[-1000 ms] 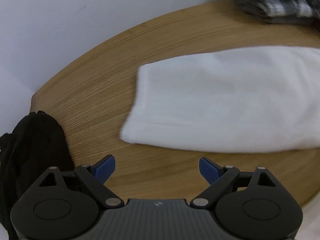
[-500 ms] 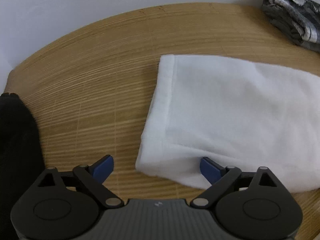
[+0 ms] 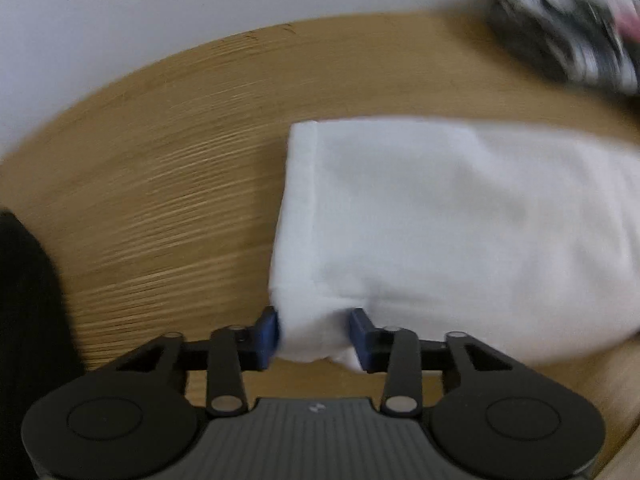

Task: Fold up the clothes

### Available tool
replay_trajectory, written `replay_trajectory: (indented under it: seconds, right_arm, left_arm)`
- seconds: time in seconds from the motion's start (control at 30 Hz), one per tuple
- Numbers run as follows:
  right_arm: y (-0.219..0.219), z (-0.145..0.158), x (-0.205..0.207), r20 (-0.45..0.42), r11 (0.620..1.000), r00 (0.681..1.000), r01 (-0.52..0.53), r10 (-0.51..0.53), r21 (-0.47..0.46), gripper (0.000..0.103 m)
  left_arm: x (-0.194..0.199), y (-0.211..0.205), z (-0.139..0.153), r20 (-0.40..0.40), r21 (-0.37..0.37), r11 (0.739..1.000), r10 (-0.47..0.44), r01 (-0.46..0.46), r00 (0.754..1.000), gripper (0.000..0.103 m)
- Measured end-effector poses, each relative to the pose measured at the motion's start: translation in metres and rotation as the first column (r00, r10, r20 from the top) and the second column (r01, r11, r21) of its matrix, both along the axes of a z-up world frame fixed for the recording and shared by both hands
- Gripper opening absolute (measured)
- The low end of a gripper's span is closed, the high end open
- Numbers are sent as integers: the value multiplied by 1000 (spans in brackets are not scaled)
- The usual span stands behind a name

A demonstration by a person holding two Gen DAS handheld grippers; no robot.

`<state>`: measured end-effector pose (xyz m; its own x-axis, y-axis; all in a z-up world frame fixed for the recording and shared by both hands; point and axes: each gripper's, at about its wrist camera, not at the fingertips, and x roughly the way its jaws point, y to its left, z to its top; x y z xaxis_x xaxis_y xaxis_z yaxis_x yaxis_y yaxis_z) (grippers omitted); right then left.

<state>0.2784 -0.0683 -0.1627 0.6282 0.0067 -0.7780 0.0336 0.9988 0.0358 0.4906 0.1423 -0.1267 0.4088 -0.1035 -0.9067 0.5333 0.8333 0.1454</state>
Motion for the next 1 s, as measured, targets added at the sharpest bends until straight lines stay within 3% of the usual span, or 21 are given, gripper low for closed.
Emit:
replay_trajectory:
  seconds: [0.1,0.2,0.27,0.3,0.33,0.4,0.47,0.6,0.7,0.73,0.77,0.8,0.87,0.93,1.0]
  right_arm:
    - [7,-7,-13,-86,993,990,-117,115,-30,23]
    - [17,-4,-19,-108,983,983,-158,148,-95,29]
    - [15,4,-16,-87,990,990,-118,112,-72,35]
    - [14,7,-14,-71,994,993,-96,92,-49,40]
    - [13,9,-13,-51,997,996,-81,80,-17,42]
    - [14,10,-10,-15,997,997,-69,70,30,49]
    - [22,6,-6,-3,996,996,-88,88,18,50]
    - [33,-9,0,5,992,992,-126,126,-19,51]
    - [30,-17,1,16,995,995,-100,100,11,50]
    - [28,-18,1,28,996,996,-91,90,24,51]
    - [28,-18,1,36,996,996,-83,82,36,51]
    - [27,-18,1,41,996,996,-80,78,46,43]
    - [26,-14,1,51,993,996,-81,77,80,22]
    - [26,-6,2,84,989,994,-84,74,123,20]
    - [29,0,12,116,975,988,-122,101,188,20]
  left_arm:
    - [-24,11,2,-5,60,996,-62,62,998,40]
    - [-23,16,19,14,10,997,-82,82,997,43]
    - [-8,11,31,59,-41,996,-80,83,995,65]
    - [-1,8,38,82,-66,994,-78,84,994,82]
    - [7,4,43,103,-84,993,-78,87,992,85]
    - [30,-10,34,113,-49,996,-63,69,992,85]
    - [53,-22,18,100,-2,1000,-30,30,995,85]
    - [72,-30,-10,-48,-68,996,49,-52,998,83]
    - [67,-31,-7,-63,-191,979,61,-72,996,60]
    - [63,-34,-6,-38,-198,978,62,-68,997,40]
    - [61,-34,-4,-26,-210,975,67,-71,997,31]
    - [61,-29,-1,-24,-242,966,91,-94,996,15]
    - [55,-11,17,1,-325,937,138,-130,990,14]
    - [41,8,52,73,-405,904,180,-136,981,14]
    - [36,22,76,112,-438,887,215,-146,970,16]
